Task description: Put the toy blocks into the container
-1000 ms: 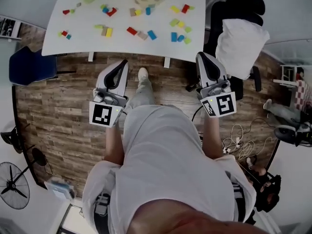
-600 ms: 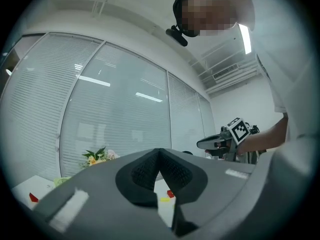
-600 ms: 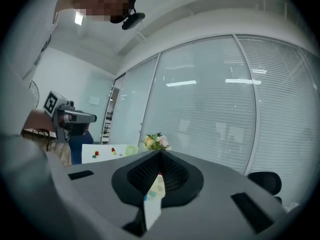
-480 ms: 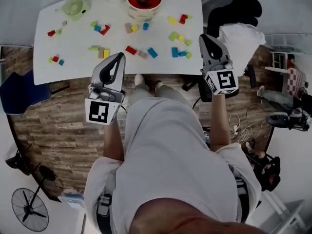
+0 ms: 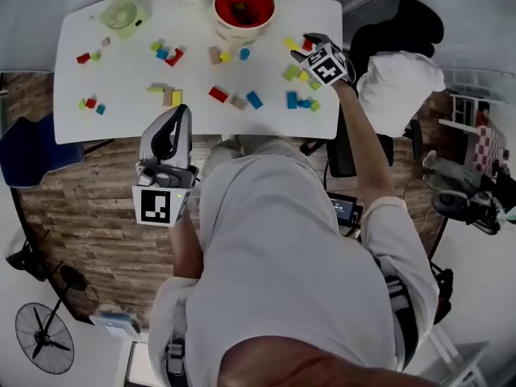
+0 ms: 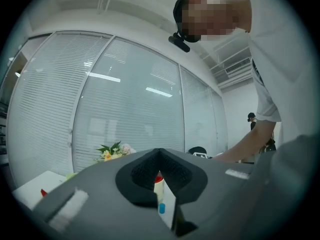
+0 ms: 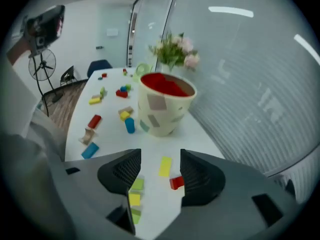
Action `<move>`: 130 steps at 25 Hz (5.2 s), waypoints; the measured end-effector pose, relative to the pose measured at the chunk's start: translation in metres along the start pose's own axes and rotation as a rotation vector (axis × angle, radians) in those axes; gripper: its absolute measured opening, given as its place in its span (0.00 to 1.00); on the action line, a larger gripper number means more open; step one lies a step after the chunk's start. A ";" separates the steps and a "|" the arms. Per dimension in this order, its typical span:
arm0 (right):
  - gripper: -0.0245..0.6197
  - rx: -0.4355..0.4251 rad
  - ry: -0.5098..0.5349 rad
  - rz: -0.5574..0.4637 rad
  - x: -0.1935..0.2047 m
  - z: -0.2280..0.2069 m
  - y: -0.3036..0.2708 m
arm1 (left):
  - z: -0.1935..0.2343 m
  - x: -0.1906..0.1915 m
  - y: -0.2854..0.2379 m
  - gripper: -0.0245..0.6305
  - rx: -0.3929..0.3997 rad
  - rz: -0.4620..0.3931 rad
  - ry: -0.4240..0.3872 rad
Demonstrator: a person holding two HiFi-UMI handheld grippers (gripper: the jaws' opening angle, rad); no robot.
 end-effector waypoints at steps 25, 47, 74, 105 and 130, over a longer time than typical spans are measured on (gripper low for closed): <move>0.24 -0.205 -0.206 0.165 0.084 -0.006 -0.107 | 0.015 0.009 0.033 0.04 -0.207 0.127 -0.103; 0.24 -0.003 -0.202 -0.883 -0.149 -0.028 0.126 | -0.048 0.003 -0.052 0.03 0.088 0.032 -0.049; 0.40 -0.136 -0.075 -0.448 -0.162 -0.063 -0.035 | -0.012 -0.009 0.040 0.04 -0.225 0.069 -0.125; 0.44 -0.004 -0.047 -0.041 0.095 -0.059 -0.016 | -0.019 0.003 -0.027 0.04 -0.057 0.095 -0.117; 0.49 -0.019 -0.163 -0.547 -0.030 -0.041 0.034 | -0.006 0.011 -0.035 0.04 -0.056 0.093 -0.096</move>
Point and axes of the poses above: the fingertips, and each gripper's own axes: y backward along the fingers, z to its left, x out of its underside, the point moved 1 cm from there along y, backward along the fingers, and after that the axes turned 13 degrees about -z, right-handed, at the moved point
